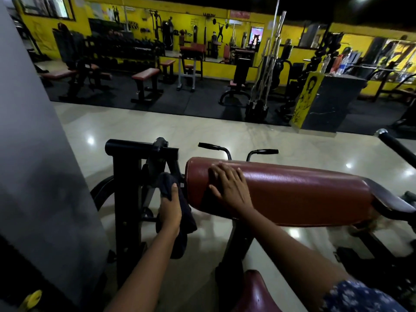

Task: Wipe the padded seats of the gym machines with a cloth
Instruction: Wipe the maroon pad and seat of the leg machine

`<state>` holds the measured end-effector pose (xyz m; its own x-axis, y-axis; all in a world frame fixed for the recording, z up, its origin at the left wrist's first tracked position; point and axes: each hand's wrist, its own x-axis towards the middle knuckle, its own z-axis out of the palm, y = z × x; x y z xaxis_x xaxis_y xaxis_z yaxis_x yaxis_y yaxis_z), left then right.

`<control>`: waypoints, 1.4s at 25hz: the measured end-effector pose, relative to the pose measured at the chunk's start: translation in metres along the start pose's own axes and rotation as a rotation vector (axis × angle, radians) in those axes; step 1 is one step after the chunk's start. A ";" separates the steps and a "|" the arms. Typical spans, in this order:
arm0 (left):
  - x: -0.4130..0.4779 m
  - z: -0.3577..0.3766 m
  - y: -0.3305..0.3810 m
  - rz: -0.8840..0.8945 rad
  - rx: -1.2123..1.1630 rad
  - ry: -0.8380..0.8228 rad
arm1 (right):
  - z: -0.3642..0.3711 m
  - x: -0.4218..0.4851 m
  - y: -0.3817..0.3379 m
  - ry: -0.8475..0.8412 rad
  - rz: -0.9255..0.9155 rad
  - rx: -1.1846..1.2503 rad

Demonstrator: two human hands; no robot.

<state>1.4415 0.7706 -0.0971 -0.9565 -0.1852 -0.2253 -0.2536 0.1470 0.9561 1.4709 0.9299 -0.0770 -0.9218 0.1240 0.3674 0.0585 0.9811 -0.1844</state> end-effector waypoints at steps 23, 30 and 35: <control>0.047 0.074 0.017 0.020 -0.072 0.101 | 0.023 0.024 0.016 0.289 0.137 -0.216; 0.045 0.069 0.019 0.006 -0.063 0.042 | -0.011 0.022 0.052 0.104 0.163 -0.216; 0.009 0.071 0.018 0.239 -0.146 0.062 | -0.024 0.049 0.037 -0.182 -0.133 -0.149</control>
<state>1.4181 0.8409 -0.0949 -0.9750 -0.2217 0.0177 0.0060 0.0532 0.9986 1.4370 0.9755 -0.0436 -0.9782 -0.0227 0.2066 -0.0242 0.9997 -0.0045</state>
